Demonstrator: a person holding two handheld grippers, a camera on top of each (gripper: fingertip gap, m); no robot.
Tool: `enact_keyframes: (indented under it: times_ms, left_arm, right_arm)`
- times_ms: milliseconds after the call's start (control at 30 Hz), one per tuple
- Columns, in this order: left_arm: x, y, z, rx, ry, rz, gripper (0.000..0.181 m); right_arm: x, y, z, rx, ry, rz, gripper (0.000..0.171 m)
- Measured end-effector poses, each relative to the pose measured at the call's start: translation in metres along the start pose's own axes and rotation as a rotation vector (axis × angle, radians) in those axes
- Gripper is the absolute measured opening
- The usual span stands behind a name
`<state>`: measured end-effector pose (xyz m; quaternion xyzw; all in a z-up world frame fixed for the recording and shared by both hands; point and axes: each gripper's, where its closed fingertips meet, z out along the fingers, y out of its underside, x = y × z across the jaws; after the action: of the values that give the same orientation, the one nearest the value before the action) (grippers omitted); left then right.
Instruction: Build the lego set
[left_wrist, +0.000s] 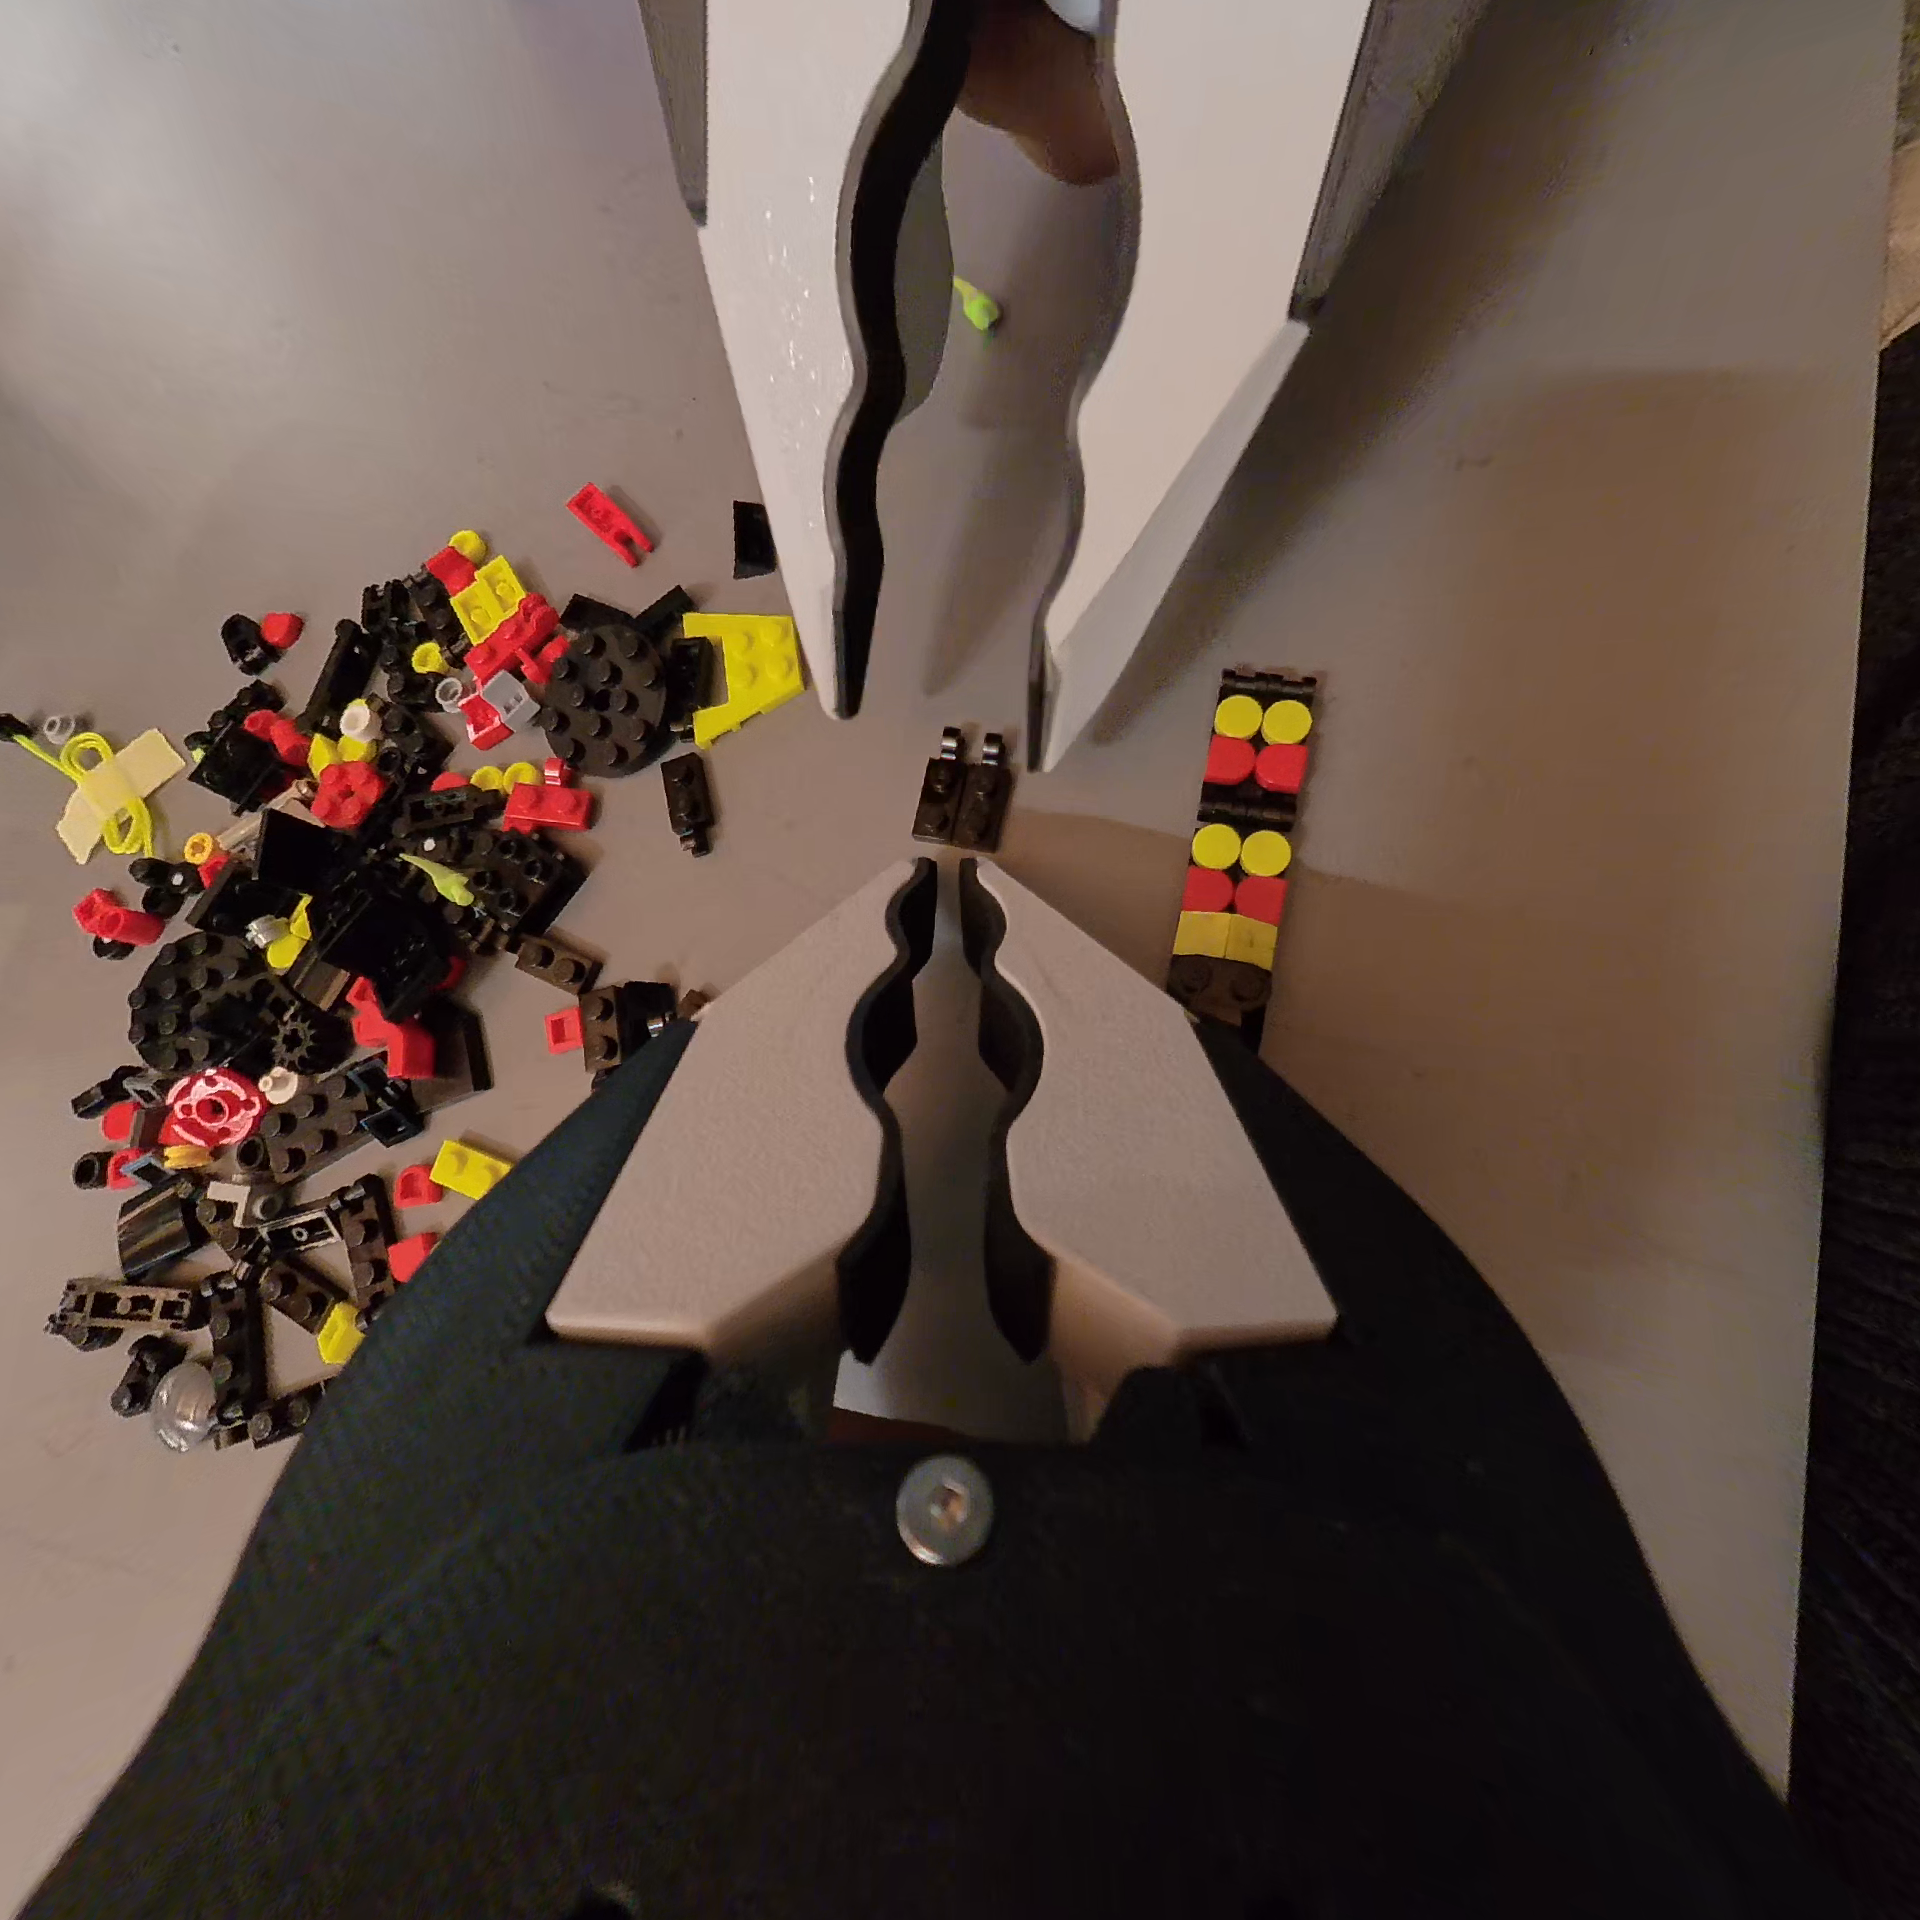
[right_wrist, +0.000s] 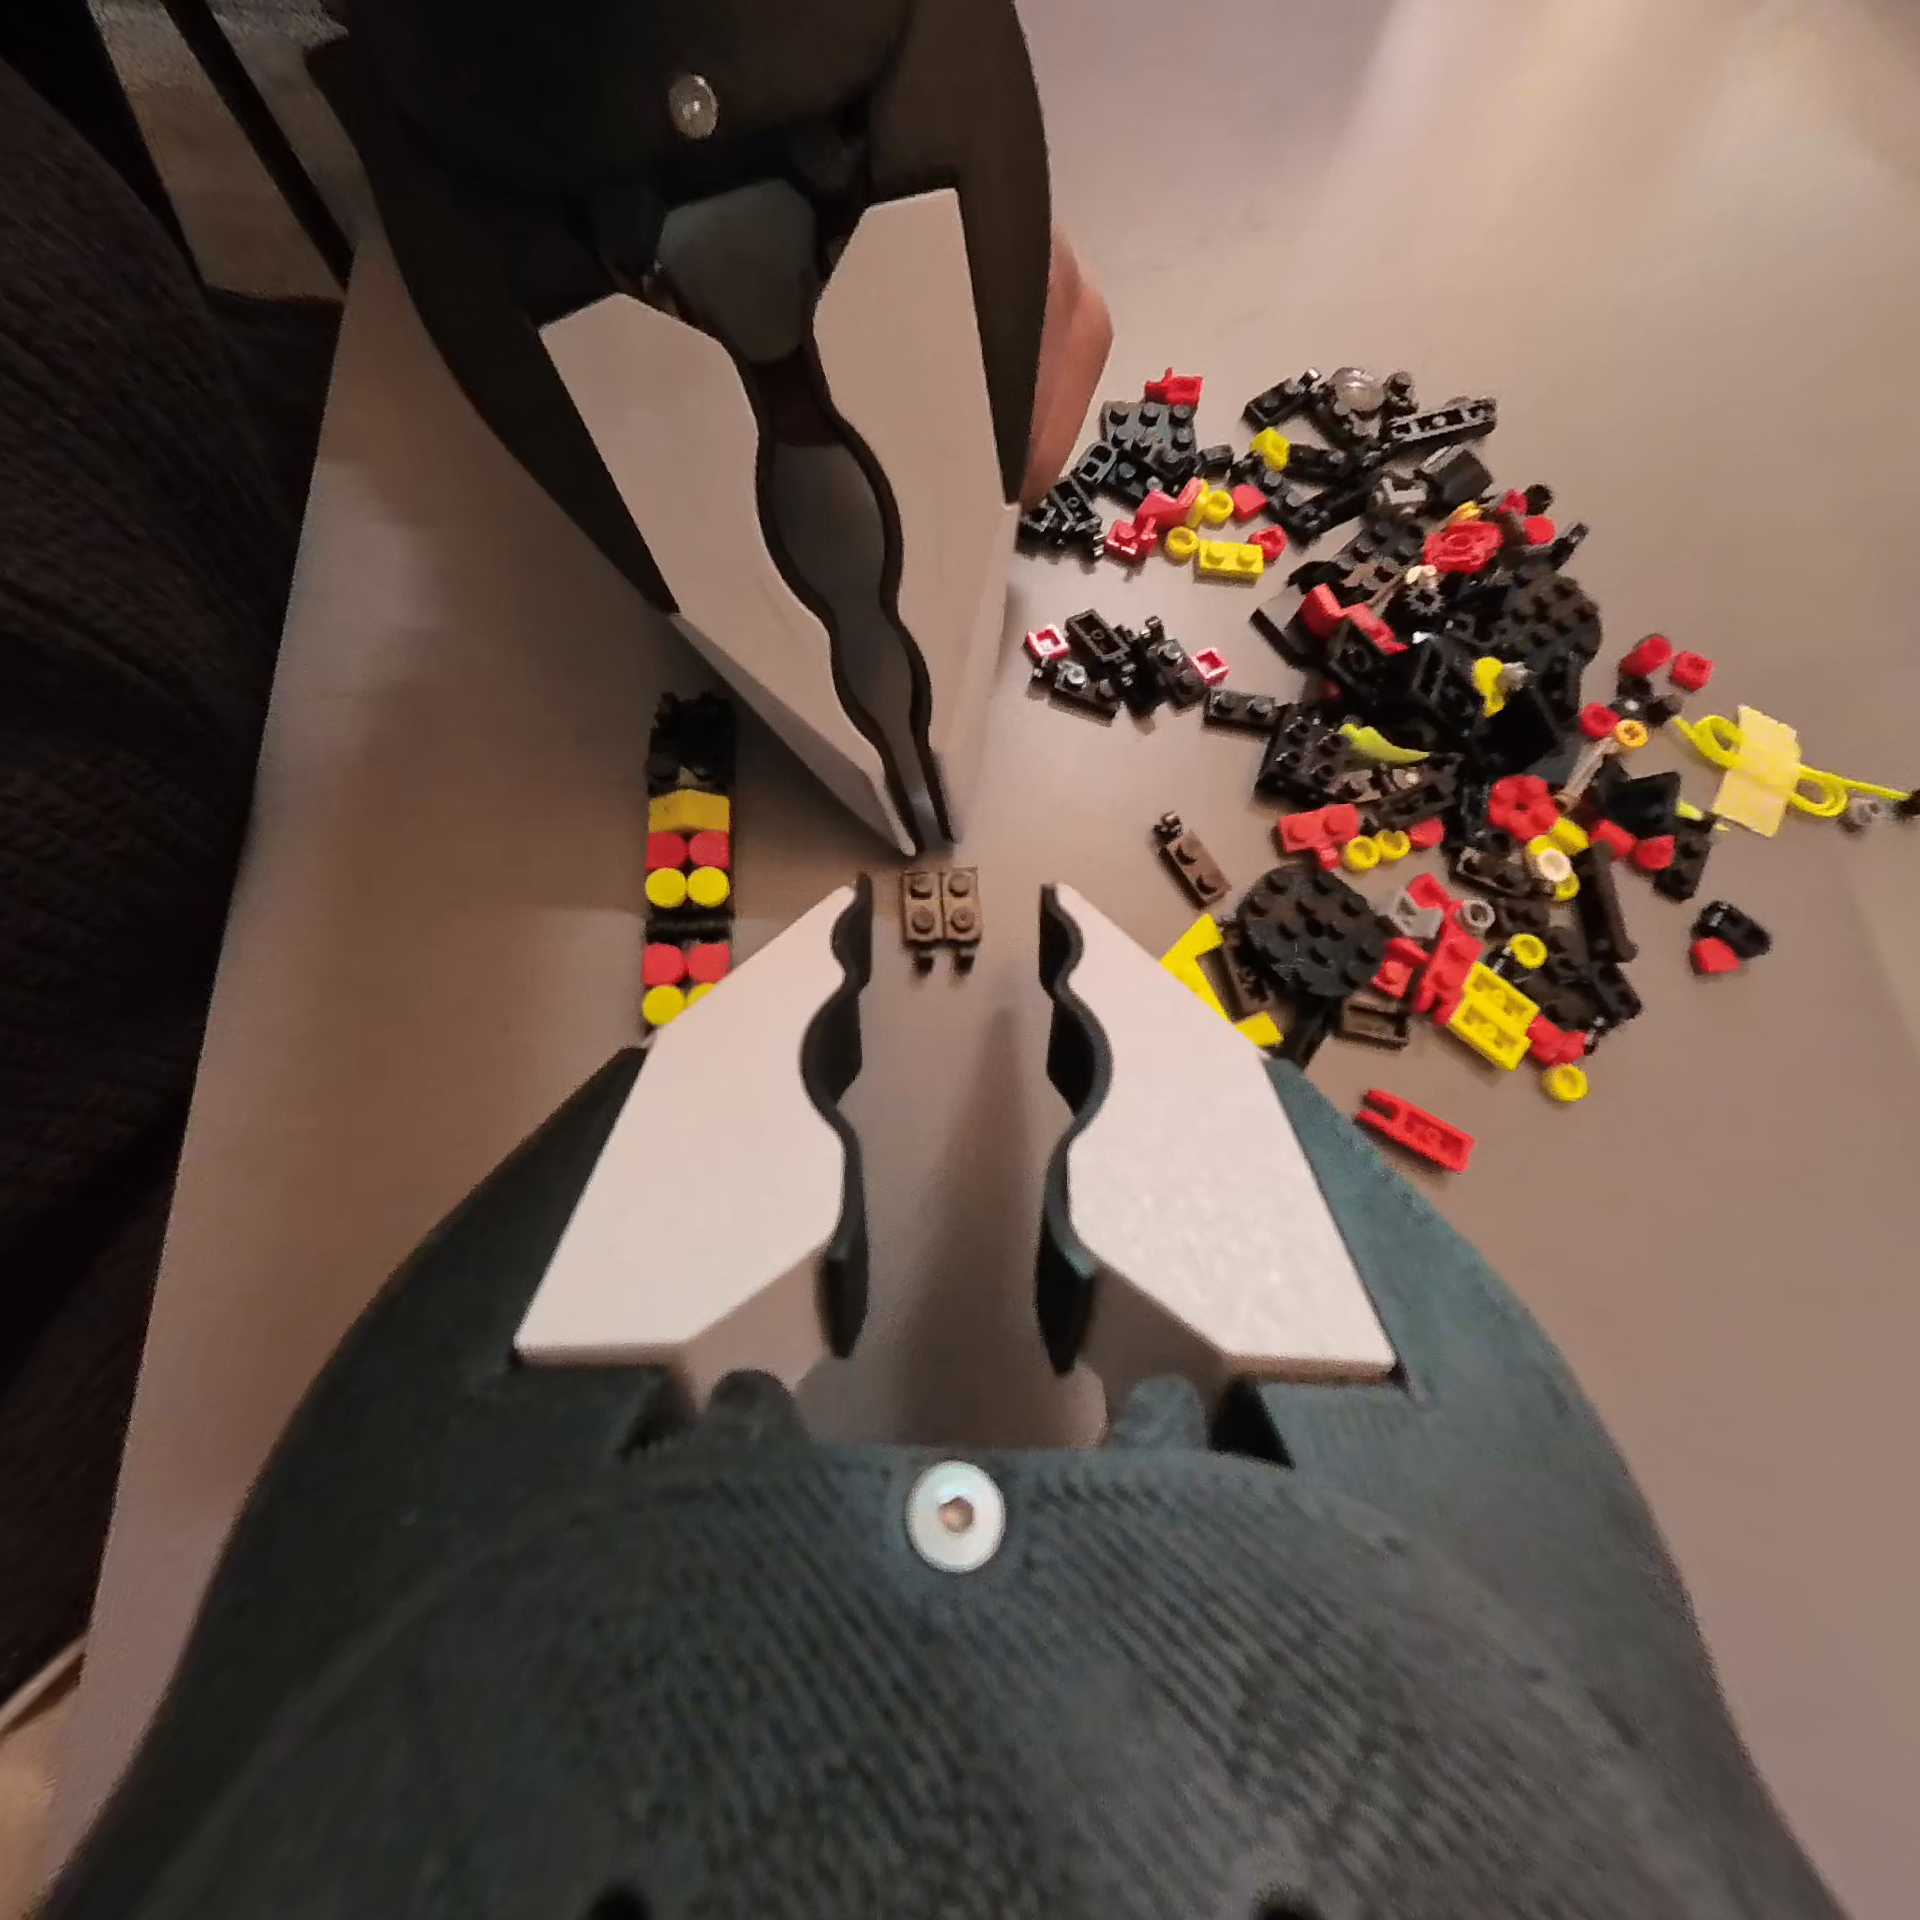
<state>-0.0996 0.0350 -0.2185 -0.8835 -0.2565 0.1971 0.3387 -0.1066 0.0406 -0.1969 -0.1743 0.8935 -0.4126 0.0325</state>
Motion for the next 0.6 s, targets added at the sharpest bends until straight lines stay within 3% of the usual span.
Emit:
enact_keyframes:
  times_ms: [600]
  left_arm:
    - [0.0001, 0.0001, -0.0001, -0.001, -0.001, 0.001, 0.005]
  right_arm:
    - [-0.0011, 0.0062, 0.0113, -0.031, -0.027, 0.084, 0.026]
